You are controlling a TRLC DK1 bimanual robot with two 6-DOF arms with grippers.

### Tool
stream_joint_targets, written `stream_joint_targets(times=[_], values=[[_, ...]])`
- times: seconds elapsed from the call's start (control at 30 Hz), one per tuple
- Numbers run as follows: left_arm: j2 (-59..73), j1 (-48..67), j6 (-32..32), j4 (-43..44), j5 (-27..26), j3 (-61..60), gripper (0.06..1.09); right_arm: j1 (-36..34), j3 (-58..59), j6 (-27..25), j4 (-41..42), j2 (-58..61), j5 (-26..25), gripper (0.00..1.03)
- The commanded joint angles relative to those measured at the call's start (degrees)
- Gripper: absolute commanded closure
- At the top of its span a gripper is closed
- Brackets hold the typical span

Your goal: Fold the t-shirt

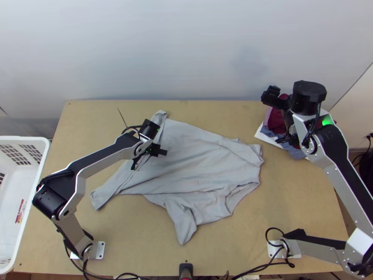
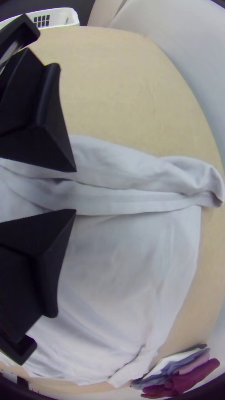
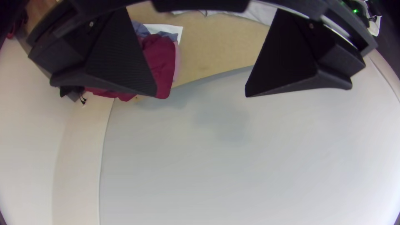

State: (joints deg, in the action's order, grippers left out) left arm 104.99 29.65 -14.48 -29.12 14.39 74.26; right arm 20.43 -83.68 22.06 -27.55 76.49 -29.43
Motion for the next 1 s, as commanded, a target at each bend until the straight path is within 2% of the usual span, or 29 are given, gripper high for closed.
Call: stream_joint_targets(times=[0.0, 0.37, 0.43, 0.5, 0.53, 0.97], values=[[0.22, 1.11, -0.02, -1.02, -0.24, -0.17, 0.60, -0.21, 0.53, 0.00, 0.13, -0.46, -0.01, 0.04], [1.53, 0.41, 0.59, -0.67, -0.15, -0.87, 0.63, -0.91, 1.41, -0.09, 0.22, -0.99, -0.01, 0.04], [1.71, 0.32, 0.59, -0.23, 0.02, -0.96, 0.67, -1.00, 1.59, -0.09, 0.39, -1.08, -0.01, 0.04], [1.71, 0.15, 0.68, 1.09, 0.20, -1.13, 0.78, -1.09, 1.68, -0.09, 0.66, -1.25, -0.01, 0.04], [1.53, 0.06, 0.77, 1.88, 0.20, -1.49, 0.80, -1.18, 1.77, -0.18, 0.74, -1.25, -0.01, 0.04], [-0.31, -5.13, 5.08, 7.94, 0.72, -5.70, 0.90, -1.53, 2.03, 0.00, 1.27, -1.52, -0.01, 0.05]])
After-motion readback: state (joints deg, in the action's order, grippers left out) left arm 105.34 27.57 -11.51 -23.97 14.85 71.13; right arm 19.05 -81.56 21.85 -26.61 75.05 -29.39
